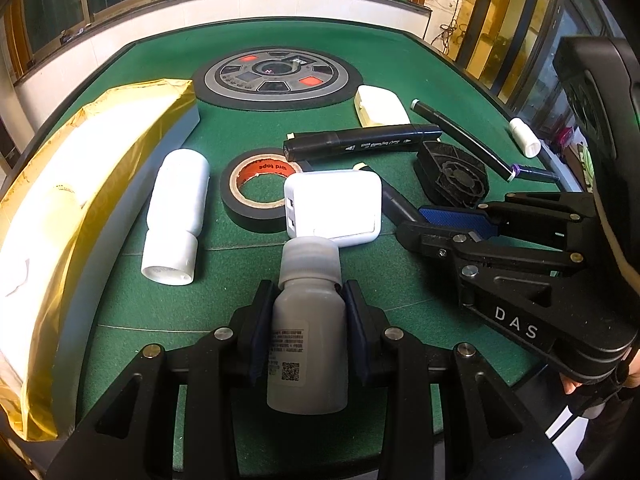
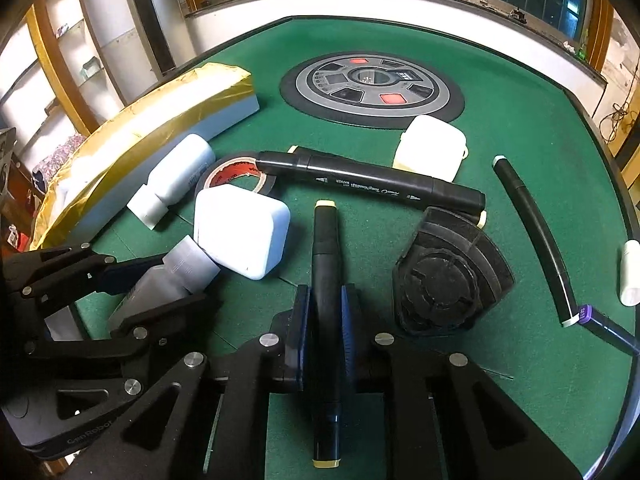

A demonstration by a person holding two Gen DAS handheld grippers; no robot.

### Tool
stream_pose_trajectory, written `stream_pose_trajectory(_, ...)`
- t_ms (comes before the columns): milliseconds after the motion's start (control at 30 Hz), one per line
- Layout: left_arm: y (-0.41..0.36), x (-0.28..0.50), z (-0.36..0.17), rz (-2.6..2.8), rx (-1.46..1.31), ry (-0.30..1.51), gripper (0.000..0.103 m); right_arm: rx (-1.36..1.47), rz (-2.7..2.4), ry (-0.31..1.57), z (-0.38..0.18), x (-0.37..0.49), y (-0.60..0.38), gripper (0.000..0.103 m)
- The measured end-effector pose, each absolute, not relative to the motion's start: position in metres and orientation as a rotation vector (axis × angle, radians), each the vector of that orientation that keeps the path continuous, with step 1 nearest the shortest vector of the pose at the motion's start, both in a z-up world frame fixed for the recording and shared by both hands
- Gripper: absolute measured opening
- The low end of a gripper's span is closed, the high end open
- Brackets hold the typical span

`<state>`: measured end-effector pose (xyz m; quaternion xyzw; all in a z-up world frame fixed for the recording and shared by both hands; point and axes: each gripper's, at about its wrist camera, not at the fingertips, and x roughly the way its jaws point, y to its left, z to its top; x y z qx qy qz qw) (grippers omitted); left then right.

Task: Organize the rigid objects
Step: 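Grasp the black marker with yellow end using the right tool while the left tool holds the bottle, then carry the marker with the right tool and the bottle with the left tool to the tray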

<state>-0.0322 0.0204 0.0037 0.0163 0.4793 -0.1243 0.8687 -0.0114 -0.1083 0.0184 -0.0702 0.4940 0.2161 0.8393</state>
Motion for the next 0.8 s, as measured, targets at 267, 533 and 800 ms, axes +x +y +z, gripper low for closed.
stream_pose_trajectory(267,0.025,-0.034,0.004,-0.271,-0.001,1.0,0.032,-0.122,0.45,1.029,0.026,-0.014,-0.112,0.013)
stream_pose_trajectory(533,0.037,-0.04,0.015,-0.259,-0.029,0.971,0.032,-0.119,0.458,0.984,0.045,-0.02,-0.112,0.013)
stream_pose_trajectory(800,0.054,-0.049,0.038,-0.223,-0.043,0.911,0.032,-0.11,0.491,0.923,0.069,-0.022,-0.102,0.013)
